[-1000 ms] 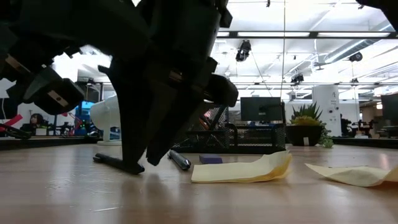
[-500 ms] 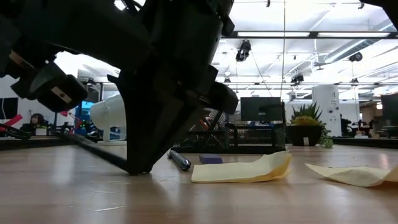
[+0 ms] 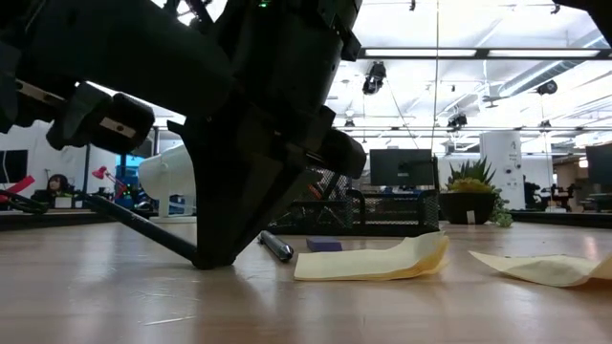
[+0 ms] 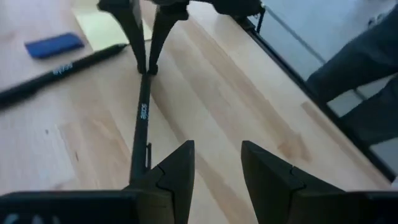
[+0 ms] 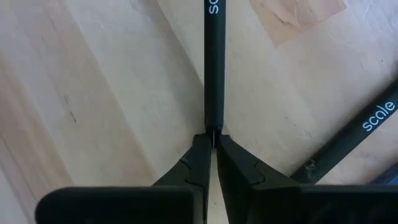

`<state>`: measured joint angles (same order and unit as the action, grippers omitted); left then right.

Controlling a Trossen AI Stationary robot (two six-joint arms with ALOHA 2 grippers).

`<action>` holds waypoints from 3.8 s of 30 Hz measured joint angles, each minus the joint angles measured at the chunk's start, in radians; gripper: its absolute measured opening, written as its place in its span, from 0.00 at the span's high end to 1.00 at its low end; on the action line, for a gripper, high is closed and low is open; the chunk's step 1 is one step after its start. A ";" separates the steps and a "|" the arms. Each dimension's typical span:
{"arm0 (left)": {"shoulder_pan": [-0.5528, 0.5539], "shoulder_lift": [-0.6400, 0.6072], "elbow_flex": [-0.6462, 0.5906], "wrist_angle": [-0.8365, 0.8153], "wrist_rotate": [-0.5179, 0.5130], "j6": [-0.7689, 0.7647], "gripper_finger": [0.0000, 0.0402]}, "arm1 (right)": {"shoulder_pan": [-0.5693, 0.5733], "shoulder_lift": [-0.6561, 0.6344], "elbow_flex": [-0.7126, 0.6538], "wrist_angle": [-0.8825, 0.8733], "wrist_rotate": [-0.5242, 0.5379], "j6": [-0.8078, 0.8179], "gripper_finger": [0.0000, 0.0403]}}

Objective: Pick and place office supplies into organizer
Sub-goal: Put the left black pen into the black desk organizer

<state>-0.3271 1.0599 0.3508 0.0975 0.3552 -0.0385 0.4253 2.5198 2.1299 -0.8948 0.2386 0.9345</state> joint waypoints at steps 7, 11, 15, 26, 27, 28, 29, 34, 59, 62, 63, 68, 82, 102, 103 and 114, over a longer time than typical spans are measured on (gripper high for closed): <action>0.000 0.028 0.001 -0.004 -0.207 0.046 0.71 | 0.000 0.002 0.004 -0.003 0.000 -0.002 0.96; -0.001 0.095 0.027 0.013 -0.206 0.046 0.68 | 0.000 0.002 0.007 -0.003 0.000 -0.004 0.96; -0.002 0.179 0.038 0.020 -0.199 0.046 0.63 | 0.000 0.002 0.007 -0.003 0.000 -0.015 0.96; 0.000 0.274 0.076 0.022 -0.242 0.047 0.55 | 0.000 0.002 0.007 -0.003 0.014 -0.032 0.96; 0.000 0.280 0.077 0.022 -0.242 0.047 0.56 | 0.000 0.002 0.007 -0.003 0.016 -0.032 0.96; 0.000 0.285 0.078 0.022 -0.242 0.047 0.57 | 0.000 0.002 0.007 -0.003 0.018 -0.036 0.96; 0.000 0.291 0.078 0.021 -0.242 0.047 0.58 | 0.001 0.002 0.007 -0.003 0.020 -0.042 0.96; -0.001 0.300 0.084 0.020 -0.232 0.047 0.68 | 0.001 0.002 0.007 -0.006 0.022 -0.053 0.96; 0.038 0.161 0.374 -0.517 -0.458 0.267 0.92 | 0.111 -0.196 0.005 -0.397 0.300 0.342 0.96; 0.096 0.143 0.469 -0.604 -0.523 0.362 0.92 | 0.164 -0.247 0.006 -0.536 0.338 0.513 0.96; 0.123 0.142 0.501 -0.624 -0.542 0.391 0.92 | 0.182 -0.255 0.007 -0.576 0.344 0.565 0.96; 0.254 0.165 0.675 -0.701 -0.566 0.530 0.92 | 0.248 -0.257 0.005 -0.678 0.344 0.771 0.96; 0.367 0.380 1.029 -0.879 -0.567 0.734 0.92 | 0.292 -0.260 -0.033 -0.674 0.356 0.917 0.96; 0.416 0.588 1.297 -1.058 -0.571 0.896 0.92 | 0.315 -0.260 -0.087 -0.676 0.320 0.914 0.96; 0.419 0.595 1.296 -1.068 -0.577 0.912 0.92 | 0.315 -0.260 -0.091 -0.676 0.312 0.913 0.96; 0.459 0.684 1.293 -1.080 -0.791 1.015 0.92 | 0.317 -0.259 -0.112 -0.676 0.300 0.948 0.96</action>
<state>0.1320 1.7436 1.6440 -0.9830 -0.4361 0.9764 0.7418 2.2604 2.0178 -1.5706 0.5388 1.8829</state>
